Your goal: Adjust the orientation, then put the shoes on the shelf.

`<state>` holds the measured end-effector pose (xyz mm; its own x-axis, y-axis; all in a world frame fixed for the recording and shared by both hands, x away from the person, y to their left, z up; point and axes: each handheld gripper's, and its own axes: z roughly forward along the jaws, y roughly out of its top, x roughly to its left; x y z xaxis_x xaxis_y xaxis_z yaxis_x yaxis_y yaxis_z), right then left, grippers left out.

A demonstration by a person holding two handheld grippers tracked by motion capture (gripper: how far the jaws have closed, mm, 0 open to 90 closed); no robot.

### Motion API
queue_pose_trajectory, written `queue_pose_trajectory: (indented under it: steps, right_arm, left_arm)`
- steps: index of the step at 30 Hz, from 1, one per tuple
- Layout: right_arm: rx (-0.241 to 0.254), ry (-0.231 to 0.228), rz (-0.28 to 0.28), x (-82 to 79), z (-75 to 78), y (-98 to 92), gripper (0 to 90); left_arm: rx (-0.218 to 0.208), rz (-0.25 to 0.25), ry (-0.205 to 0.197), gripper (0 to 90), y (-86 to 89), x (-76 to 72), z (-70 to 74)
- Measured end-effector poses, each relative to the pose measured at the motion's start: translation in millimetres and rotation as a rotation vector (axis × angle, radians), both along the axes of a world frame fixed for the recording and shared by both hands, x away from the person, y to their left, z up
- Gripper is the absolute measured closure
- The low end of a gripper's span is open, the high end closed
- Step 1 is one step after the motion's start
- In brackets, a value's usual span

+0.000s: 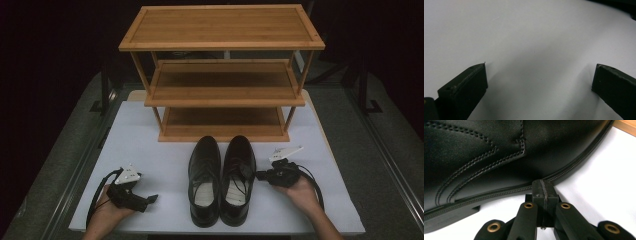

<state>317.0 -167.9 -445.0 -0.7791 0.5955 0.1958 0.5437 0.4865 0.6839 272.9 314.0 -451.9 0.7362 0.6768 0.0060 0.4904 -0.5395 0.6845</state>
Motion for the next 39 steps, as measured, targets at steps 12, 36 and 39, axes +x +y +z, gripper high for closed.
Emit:
queue_pose_trajectory:
  steps: [12, 36, 39]
  right_arm:
    - [0.024, 0.013, -0.012, 2.8, -2.6, 0.1, 86.1]
    - [0.197, -0.083, -0.076, -22.6, 47.6, -15.9, 50.7]
    - [0.209, -0.093, -0.065, -25.3, 54.9, -12.0, 49.0]
  left_arm:
    - [0.001, 0.000, -0.002, 0.0, -0.1, -0.2, 0.2]
    - [-0.161, -0.071, 0.000, 10.4, -25.7, -4.2, 37.1]
    - [-0.199, -0.086, -0.012, 14.5, -33.1, -4.0, 48.2]
